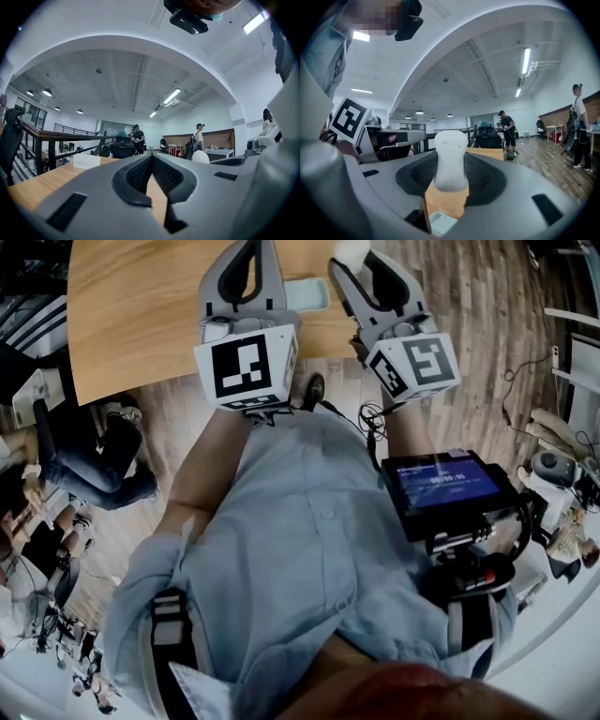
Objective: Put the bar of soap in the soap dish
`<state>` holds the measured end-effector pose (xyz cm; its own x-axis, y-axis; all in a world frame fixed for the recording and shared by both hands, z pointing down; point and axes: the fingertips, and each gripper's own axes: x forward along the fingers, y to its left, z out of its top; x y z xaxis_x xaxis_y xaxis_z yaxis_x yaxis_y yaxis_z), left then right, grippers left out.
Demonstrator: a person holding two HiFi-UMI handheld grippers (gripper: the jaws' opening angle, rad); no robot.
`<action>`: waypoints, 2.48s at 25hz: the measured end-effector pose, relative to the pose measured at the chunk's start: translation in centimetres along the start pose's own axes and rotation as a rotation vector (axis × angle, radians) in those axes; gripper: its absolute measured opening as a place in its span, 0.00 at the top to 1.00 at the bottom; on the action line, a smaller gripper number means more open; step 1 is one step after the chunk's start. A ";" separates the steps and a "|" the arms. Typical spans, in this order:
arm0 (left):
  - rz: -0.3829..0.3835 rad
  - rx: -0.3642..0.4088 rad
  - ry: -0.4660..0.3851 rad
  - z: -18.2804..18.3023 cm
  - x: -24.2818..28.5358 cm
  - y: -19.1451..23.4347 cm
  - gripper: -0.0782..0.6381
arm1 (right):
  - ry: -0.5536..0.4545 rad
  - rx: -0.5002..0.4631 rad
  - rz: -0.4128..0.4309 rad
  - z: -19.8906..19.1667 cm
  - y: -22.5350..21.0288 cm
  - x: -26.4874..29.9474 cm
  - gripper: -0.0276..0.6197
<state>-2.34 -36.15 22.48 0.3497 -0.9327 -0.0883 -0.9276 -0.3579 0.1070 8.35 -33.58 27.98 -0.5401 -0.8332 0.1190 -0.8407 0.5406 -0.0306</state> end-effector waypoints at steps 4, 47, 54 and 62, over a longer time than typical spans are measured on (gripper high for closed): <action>0.051 -0.002 0.020 -1.2 -0.4 1.0 0.88 | 0.046 0.014 0.056 -2.2 0.5 1.0 0.67; 0.220 -0.108 0.186 -7.0 -5.2 4.0 0.88 | 0.298 0.015 0.203 -14.4 4.5 -0.1 0.67; 0.228 -0.100 0.197 -6.7 -5.5 4.6 0.88 | 0.306 -0.029 0.213 -14.8 5.3 -0.1 0.67; 0.238 -0.104 0.208 -6.4 -6.2 4.8 0.88 | 0.312 -0.137 0.258 -14.8 6.6 0.0 0.67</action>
<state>-8.14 -32.41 29.88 0.1546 -0.9758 0.1544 -0.9717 -0.1219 0.2021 3.38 -28.34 42.43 -0.6767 -0.6046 0.4200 -0.6552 0.7548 0.0309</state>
